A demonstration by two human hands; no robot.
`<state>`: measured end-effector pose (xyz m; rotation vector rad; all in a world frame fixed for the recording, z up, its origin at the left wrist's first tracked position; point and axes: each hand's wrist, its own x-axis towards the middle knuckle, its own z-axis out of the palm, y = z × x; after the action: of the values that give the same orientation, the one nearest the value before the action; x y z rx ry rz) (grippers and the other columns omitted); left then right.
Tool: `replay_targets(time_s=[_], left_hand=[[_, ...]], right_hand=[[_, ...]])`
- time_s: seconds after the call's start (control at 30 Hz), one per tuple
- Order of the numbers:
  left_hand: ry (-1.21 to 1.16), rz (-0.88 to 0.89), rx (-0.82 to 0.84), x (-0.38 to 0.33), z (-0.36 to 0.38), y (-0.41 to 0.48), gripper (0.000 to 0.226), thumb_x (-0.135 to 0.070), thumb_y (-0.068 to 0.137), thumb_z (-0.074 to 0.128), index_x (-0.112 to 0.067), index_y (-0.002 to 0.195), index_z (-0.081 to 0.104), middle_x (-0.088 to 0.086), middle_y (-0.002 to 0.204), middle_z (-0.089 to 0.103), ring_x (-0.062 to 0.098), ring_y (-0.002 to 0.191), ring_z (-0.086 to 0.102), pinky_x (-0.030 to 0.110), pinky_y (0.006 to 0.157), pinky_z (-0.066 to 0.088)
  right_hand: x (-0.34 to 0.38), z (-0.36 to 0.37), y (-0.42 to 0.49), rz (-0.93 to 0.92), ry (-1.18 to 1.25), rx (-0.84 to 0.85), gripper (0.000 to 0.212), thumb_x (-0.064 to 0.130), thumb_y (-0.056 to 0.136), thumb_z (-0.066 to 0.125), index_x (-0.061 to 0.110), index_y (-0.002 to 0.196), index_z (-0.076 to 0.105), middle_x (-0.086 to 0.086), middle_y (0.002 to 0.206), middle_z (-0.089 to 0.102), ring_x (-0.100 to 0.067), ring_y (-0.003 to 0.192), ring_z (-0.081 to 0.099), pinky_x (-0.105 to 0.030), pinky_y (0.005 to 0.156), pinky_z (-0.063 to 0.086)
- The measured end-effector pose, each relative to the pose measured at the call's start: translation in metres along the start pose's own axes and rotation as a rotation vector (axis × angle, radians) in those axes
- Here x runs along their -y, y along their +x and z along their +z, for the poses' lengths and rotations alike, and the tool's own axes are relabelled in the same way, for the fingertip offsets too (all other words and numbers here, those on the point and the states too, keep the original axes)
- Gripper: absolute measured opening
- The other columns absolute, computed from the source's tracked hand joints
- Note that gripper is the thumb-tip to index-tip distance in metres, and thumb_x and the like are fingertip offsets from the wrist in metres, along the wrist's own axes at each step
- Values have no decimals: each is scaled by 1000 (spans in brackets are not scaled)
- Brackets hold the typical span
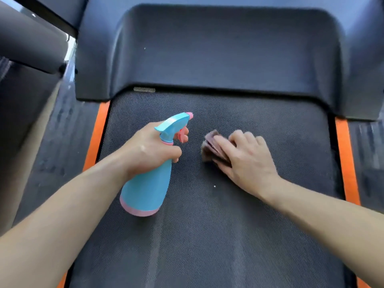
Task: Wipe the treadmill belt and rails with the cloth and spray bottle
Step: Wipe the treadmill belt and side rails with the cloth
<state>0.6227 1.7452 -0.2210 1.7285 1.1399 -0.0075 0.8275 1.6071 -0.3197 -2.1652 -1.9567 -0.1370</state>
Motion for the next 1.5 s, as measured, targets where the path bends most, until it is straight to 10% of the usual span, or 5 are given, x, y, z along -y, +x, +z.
replay_targets(time_s=[0.17, 0.33, 0.8, 1.33, 1.5], left_hand=[[-46, 30, 67, -1, 5, -9, 57, 7, 76, 71, -38, 111, 73, -18, 111, 75, 0, 91, 68, 14, 76, 49], [27, 10, 65, -3, 16, -4, 43, 5, 76, 72, -32, 100, 73, -17, 112, 75, 9, 100, 68, 15, 74, 49], [159, 2, 215, -69, 78, 18, 30, -3, 77, 70, -23, 100, 73, -9, 101, 78, -4, 63, 58, 14, 60, 46], [143, -43, 95, -62, 70, 14, 45, -17, 64, 73, -34, 106, 74, -23, 105, 75, 2, 94, 69, 19, 80, 52], [114, -78, 47, -57, 53, 14, 53, -25, 54, 66, -36, 104, 74, -23, 106, 75, 9, 103, 68, 25, 81, 50]], right_hand=[[-27, -14, -37, -204, -27, 94, 55, 56, 86, 57, 25, 131, 58, -7, 102, 55, -32, 83, 52, -43, 68, 45], [-48, -6, 37, 377, -27, 42, 47, 57, 90, 56, 27, 126, 59, -9, 102, 54, -36, 88, 54, -44, 71, 45], [-20, -17, -106, 183, -23, -5, 59, 53, 81, 61, 20, 130, 63, -6, 99, 57, -32, 81, 54, -43, 68, 42], [-103, -17, 6, 790, -128, -60, 46, 55, 93, 53, 22, 125, 56, -12, 114, 55, -38, 102, 55, -48, 82, 44], [-34, -11, -21, 322, -125, -31, 48, 53, 87, 55, 22, 123, 59, -10, 103, 56, -33, 88, 54, -45, 71, 40]])
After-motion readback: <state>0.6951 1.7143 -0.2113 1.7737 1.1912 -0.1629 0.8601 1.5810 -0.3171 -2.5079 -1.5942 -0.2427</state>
